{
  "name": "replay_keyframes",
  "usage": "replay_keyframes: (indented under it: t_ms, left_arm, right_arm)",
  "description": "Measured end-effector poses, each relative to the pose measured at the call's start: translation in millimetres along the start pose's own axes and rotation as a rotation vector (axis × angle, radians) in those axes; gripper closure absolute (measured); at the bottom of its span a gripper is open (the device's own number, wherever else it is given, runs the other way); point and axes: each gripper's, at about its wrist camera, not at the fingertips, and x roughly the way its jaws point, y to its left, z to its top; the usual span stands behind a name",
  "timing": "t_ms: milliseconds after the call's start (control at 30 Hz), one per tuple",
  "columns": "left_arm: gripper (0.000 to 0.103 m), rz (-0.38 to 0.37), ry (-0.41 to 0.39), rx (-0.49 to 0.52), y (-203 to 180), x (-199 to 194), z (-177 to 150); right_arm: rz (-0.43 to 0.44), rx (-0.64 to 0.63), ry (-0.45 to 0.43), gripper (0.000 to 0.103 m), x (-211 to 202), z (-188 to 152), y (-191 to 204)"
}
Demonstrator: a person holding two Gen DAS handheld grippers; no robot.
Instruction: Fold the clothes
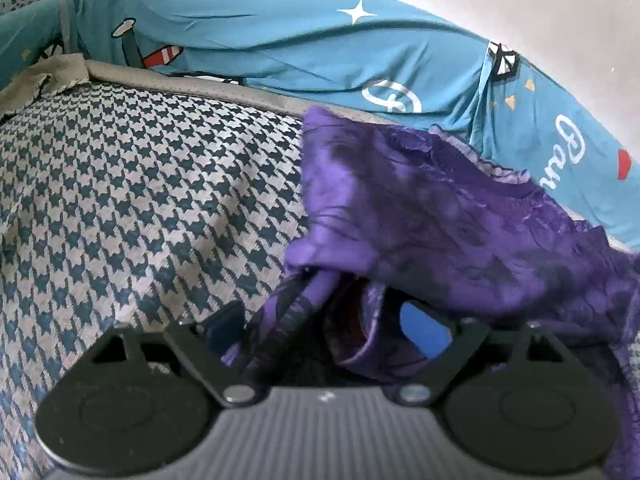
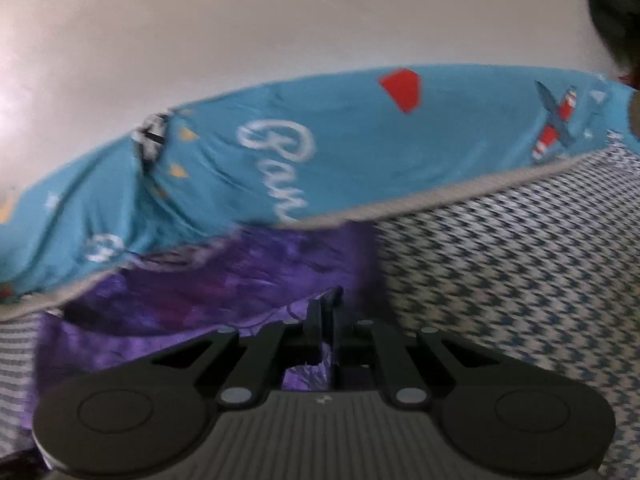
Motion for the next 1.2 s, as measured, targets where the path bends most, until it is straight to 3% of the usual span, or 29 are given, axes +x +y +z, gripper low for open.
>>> replay_keyframes:
  t_ms: [133,200,267,467,667,867,1200]
  left_arm:
    - [0.012,0.050,0.001,-0.026,7.9,2.3,1.1]
    - [0.012,0.076,0.001,-0.040,12.1,3.5,1.7]
    - [0.012,0.102,0.002,-0.054,16.2,4.6,2.2]
    - [0.010,0.140,-0.022,-0.079,19.2,-0.3,7.4]
    - [0.010,0.233,-0.053,-0.126,26.1,-5.8,15.4]
    - [0.010,0.181,-0.159,-0.100,14.1,-23.1,26.2]
    - [0.010,0.076,-0.162,-0.037,-14.5,-9.0,43.2]
  right_arm:
    - [-0.004,0.010,0.017,0.094,4.7,-1.6,-8.0]
    - [-0.020,0.019,0.013,0.079,4.0,-1.1,-9.5]
    - [-0.008,0.031,0.013,0.074,2.9,-0.4,-12.1]
    - [0.080,0.047,0.036,0.074,1.9,-0.5,-16.1]
    - [0.188,0.020,0.079,0.074,4.3,-4.6,-16.2]
    - [0.290,-0.016,0.112,0.074,1.5,-10.5,-11.0]
    - [0.431,-0.139,0.159,0.074,2.1,-30.1,12.6]
